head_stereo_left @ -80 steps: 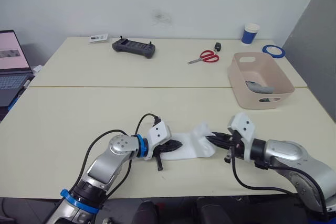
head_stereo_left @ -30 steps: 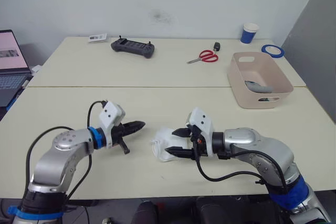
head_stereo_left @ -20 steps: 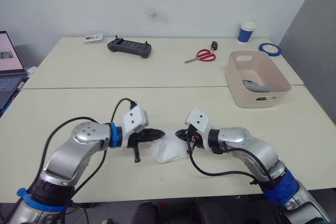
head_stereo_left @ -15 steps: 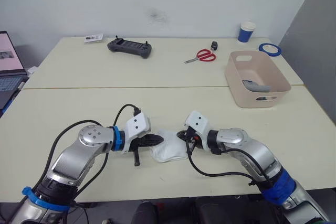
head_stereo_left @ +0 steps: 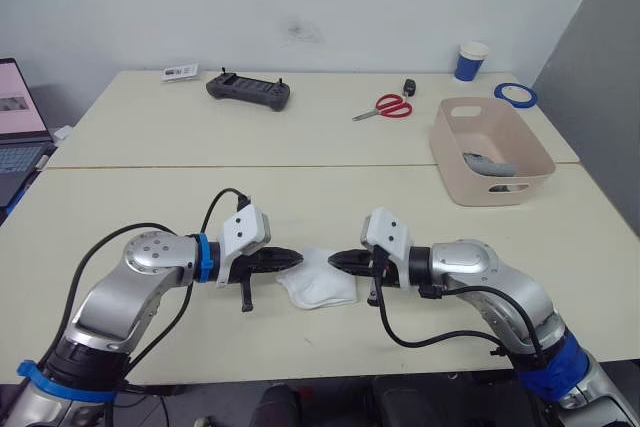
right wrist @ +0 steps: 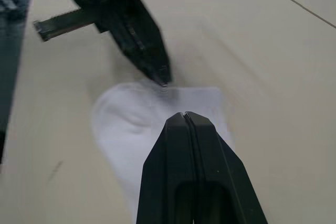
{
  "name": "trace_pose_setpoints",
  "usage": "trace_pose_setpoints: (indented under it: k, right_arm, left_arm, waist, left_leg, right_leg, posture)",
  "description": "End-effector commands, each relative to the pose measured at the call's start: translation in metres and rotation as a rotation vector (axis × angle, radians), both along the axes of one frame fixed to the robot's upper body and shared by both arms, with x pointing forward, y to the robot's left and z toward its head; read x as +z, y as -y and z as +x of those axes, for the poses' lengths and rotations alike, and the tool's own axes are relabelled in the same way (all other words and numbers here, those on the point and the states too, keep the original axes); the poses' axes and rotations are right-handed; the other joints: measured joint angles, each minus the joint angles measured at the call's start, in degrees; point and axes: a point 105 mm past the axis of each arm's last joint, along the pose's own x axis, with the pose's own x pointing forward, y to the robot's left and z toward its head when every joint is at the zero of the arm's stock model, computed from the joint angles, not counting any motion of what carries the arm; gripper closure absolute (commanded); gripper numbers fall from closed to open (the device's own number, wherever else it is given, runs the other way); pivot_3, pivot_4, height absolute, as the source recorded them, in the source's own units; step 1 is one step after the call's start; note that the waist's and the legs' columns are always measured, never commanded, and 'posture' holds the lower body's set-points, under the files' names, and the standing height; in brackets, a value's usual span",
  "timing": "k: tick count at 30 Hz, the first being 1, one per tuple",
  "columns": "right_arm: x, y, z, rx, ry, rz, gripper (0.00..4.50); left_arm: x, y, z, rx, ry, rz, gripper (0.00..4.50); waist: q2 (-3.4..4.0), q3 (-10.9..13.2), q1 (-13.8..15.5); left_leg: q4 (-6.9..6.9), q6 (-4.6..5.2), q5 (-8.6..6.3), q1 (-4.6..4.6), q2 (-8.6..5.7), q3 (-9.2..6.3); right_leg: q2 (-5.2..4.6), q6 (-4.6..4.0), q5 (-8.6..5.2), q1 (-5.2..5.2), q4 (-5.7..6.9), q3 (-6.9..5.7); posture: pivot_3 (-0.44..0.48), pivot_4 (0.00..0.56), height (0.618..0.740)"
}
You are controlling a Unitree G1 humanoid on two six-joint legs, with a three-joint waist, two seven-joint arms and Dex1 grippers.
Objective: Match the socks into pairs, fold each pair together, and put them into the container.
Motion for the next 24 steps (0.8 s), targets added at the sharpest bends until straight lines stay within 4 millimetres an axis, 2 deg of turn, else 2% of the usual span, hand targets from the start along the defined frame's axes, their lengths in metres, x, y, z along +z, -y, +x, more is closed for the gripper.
trace_pose_setpoints:
  k: [1,5,7,10,14,18,21,24]
  right_arm:
    - [-0.005,-0.012,-0.009,0.069,0.016,-0.044,4.49]
    - [-0.02,-0.019,-0.009,0.062,-0.036,-0.086,4.49]
    - [-0.028,-0.016,-0.006,0.037,-0.051,-0.112,4.49]
    - [-0.038,-0.002,-0.003,-0.001,-0.071,-0.162,4.49]
    - [-0.048,0.02,-0.005,-0.035,-0.108,-0.215,4.49]
    - [-0.048,0.033,-0.006,-0.056,-0.101,-0.225,4.49]
    - [-0.024,0.027,-0.009,-0.027,-0.065,-0.125,4.49]
    - [-0.01,0.022,-0.009,-0.015,-0.046,-0.079,4.49]
  left_arm:
    - [-0.002,0.008,-0.013,-0.084,-0.005,0.031,4.5]
    - [-0.025,0.002,-0.011,-0.085,0.009,0.136,4.5]
    - [-0.039,-0.002,-0.009,-0.073,0.023,0.186,4.5]
    - [-0.054,-0.006,-0.004,-0.056,0.047,0.232,4.5]
    - [-0.061,-0.006,-0.004,-0.046,0.044,0.23,4.5]
    - [-0.053,-0.003,-0.003,-0.025,0.032,0.162,4.5]
    - [-0.031,0.004,-0.005,-0.017,-0.009,0.038,4.5]
    - [-0.014,0.005,-0.004,-0.007,-0.043,-0.012,4.5]
  waist:
    - [0.01,0.0,-0.1]
    - [0.01,0.0,-0.1]
    - [0.01,0.0,0.0]
    - [0.0,0.0,0.1]
    - [0.02,0.0,0.4]
    - [0.03,0.0,0.4]
    - [-0.01,0.0,0.4]
    - [-0.02,0.0,0.3]
  left_leg:
    - [0.0,0.0,0.0,0.01,0.0,0.03]
    - [0.0,0.0,0.0,0.03,0.0,0.0]
    - [0.0,0.0,0.0,0.02,0.0,-0.01]
    - [0.02,0.0,0.0,0.01,-0.02,0.03]
    - [0.02,0.0,0.0,0.01,-0.04,0.03]
    - [0.02,0.0,0.0,0.07,-0.04,0.03]
    - [0.06,0.0,0.0,0.05,-0.04,0.05]
    - [0.07,0.0,0.0,0.0,-0.03,0.03]
  right_leg:
    - [0.0,0.0,0.0,0.0,0.0,0.04]
    - [0.0,-0.01,0.0,-0.01,0.01,0.0]
    - [0.0,-0.01,0.0,-0.01,0.01,0.0]
    - [-0.03,-0.01,0.0,-0.01,0.0,0.02]
    - [-0.07,-0.01,0.0,0.01,-0.01,0.0]
    - [-0.06,0.01,0.02,0.06,0.03,0.0]
    - [-0.07,0.05,0.04,0.06,0.02,0.02]
    - [-0.06,0.06,0.04,0.02,0.02,0.01]
  posture:
    - [0.0,0.15,0.74]
    - [0.0,0.15,0.74]
    - [0.0,0.15,0.74]
    - [0.0,0.15,0.74]
    - [0.0,0.15,0.74]
    - [0.0,0.15,0.74]
    - [0.0,0.15,0.74]
    - [0.0,0.15,0.74]
